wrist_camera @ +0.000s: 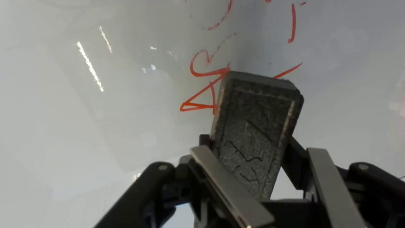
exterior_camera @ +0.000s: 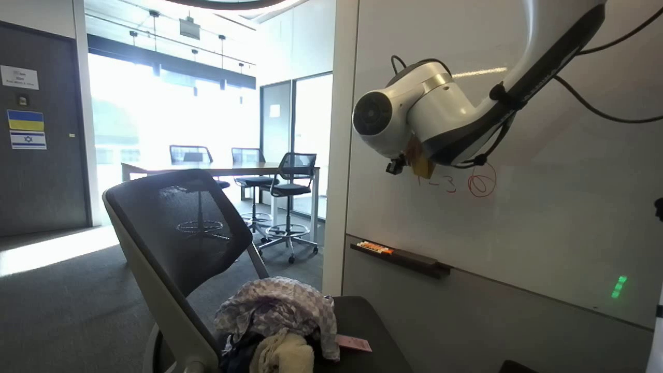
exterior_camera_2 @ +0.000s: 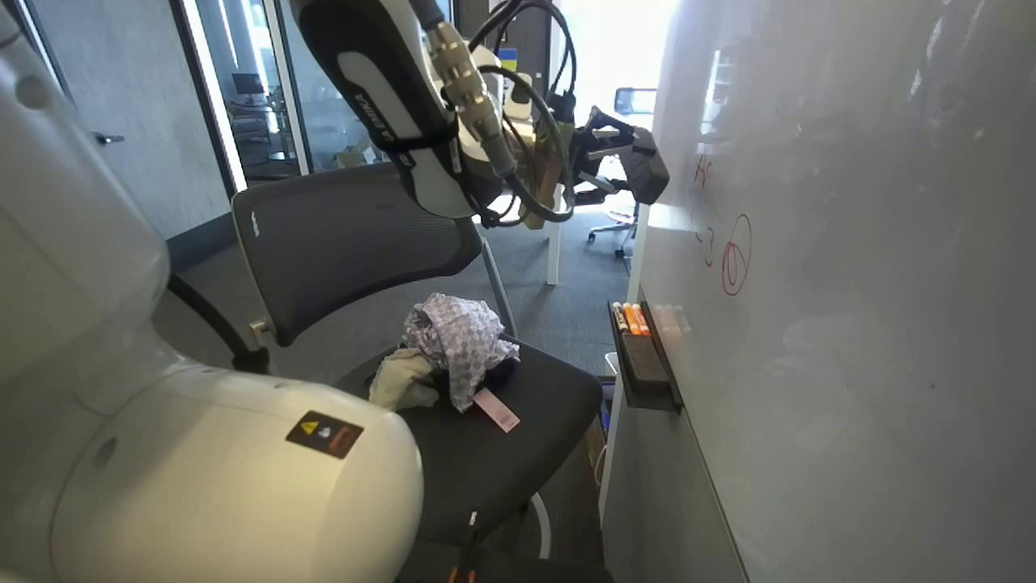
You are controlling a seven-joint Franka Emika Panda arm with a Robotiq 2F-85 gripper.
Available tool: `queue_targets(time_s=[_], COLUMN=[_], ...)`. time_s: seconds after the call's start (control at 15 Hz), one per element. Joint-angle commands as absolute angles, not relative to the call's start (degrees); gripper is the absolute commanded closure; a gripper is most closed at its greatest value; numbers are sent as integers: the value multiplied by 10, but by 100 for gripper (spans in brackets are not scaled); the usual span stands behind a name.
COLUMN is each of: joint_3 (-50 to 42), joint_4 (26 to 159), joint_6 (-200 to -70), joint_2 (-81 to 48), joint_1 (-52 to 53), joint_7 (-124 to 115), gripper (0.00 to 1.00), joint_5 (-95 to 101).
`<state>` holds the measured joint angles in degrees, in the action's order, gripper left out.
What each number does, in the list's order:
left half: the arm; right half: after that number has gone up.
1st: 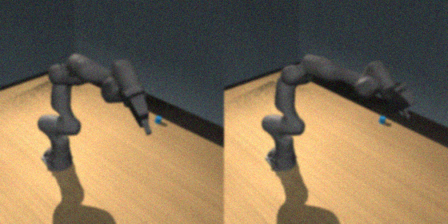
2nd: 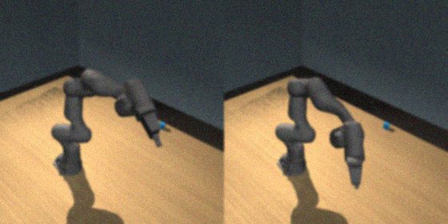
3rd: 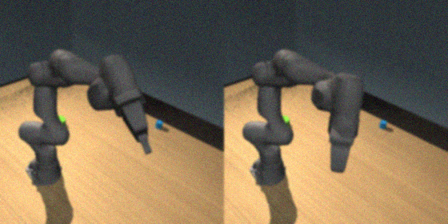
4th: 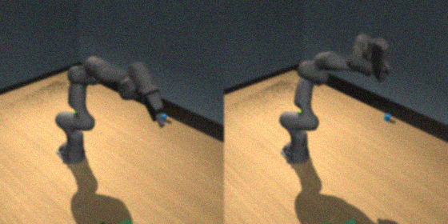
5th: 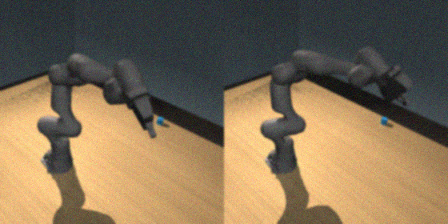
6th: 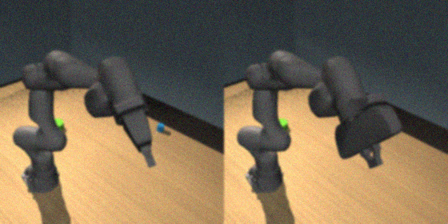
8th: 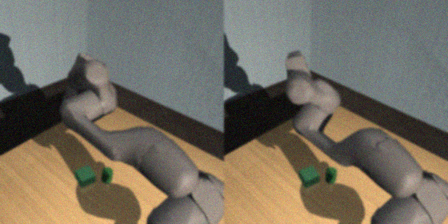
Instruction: Use the duster to erase the markings on the board
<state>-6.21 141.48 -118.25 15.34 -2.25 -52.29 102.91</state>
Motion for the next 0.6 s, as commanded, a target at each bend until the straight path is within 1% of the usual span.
queue_targets(time_s=[0.0,0.53], joint_3=[-78,-117], joint_4=[1407,1407], joint_6=[-1177,-1170], joint_2=[155,142], joint_1=[-36,-59], joint_7=[-566,-612], gripper=[68,68], joint_5=[1090,1092])
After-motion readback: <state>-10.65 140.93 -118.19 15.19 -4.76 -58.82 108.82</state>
